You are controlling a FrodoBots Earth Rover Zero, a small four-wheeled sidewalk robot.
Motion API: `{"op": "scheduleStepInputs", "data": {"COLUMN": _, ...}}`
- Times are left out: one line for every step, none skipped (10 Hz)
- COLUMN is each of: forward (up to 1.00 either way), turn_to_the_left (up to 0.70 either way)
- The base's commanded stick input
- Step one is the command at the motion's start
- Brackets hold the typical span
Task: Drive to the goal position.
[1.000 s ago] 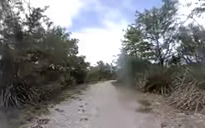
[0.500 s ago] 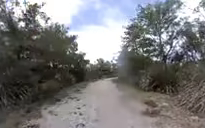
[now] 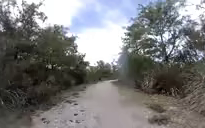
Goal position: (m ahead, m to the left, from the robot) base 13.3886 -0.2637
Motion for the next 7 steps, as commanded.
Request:
{"op": "scheduleStepInputs", "data": {"forward": 0.45, "turn_to_the_left": 0.0}}
{"op": "scheduleStepInputs", "data": {"forward": 0.45, "turn_to_the_left": 0.0}}
{"op": "scheduleStepInputs", "data": {"forward": 0.45, "turn_to_the_left": 0.0}}
{"op": "scheduleStepInputs", "data": {"forward": 0.45, "turn_to_the_left": 0.0}}
{"op": "scheduleStepInputs", "data": {"forward": 0.45, "turn_to_the_left": 0.0}}
{"op": "scheduleStepInputs", "data": {"forward": 0.45, "turn_to_the_left": 0.0}}
{"op": "scheduleStepInputs", "data": {"forward": 0.45, "turn_to_the_left": 0.0}}
